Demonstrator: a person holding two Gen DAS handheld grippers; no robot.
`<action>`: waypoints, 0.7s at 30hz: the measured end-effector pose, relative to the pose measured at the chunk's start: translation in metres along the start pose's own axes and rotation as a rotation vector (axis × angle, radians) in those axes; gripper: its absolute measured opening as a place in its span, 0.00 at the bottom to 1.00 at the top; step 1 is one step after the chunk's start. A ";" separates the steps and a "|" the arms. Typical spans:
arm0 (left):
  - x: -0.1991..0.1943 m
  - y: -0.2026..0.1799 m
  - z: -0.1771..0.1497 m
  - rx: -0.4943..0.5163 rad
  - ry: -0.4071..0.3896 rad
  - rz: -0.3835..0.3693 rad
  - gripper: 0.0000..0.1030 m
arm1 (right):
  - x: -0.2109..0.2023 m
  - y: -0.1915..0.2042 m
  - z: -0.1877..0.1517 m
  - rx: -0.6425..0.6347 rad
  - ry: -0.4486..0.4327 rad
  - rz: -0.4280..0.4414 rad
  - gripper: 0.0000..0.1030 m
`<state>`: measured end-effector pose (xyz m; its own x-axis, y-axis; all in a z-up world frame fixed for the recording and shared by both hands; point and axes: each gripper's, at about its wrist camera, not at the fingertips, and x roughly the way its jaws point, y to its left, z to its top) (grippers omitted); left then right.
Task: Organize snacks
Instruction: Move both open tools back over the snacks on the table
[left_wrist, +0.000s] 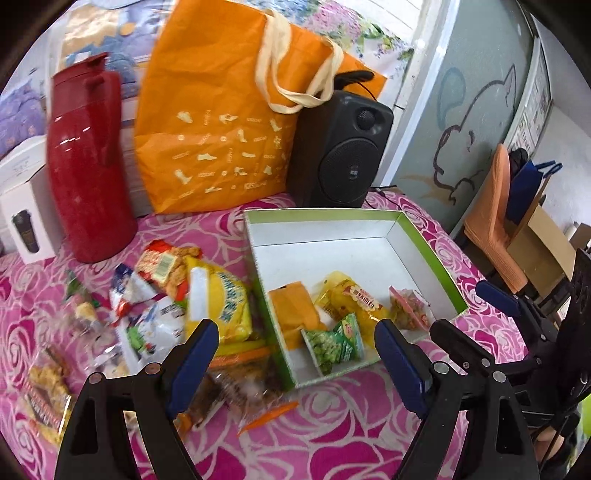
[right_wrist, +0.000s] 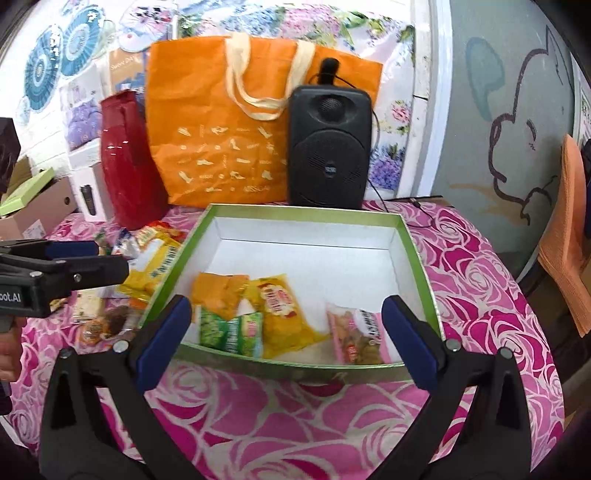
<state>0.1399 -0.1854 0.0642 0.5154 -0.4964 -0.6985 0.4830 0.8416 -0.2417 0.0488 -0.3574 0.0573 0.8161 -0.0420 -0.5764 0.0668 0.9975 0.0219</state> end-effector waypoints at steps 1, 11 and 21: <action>-0.006 0.006 -0.003 -0.012 -0.003 0.003 0.86 | -0.003 0.005 0.000 -0.005 -0.005 0.013 0.99; -0.072 0.109 -0.067 -0.170 -0.038 0.159 0.86 | -0.001 0.084 -0.002 -0.091 0.022 0.328 0.99; -0.113 0.206 -0.132 -0.377 -0.031 0.307 0.86 | 0.041 0.185 -0.028 -0.205 0.199 0.518 0.99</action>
<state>0.0875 0.0721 0.0048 0.6178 -0.2146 -0.7565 0.0186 0.9657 -0.2588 0.0786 -0.1735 0.0153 0.5881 0.4454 -0.6751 -0.4406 0.8764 0.1944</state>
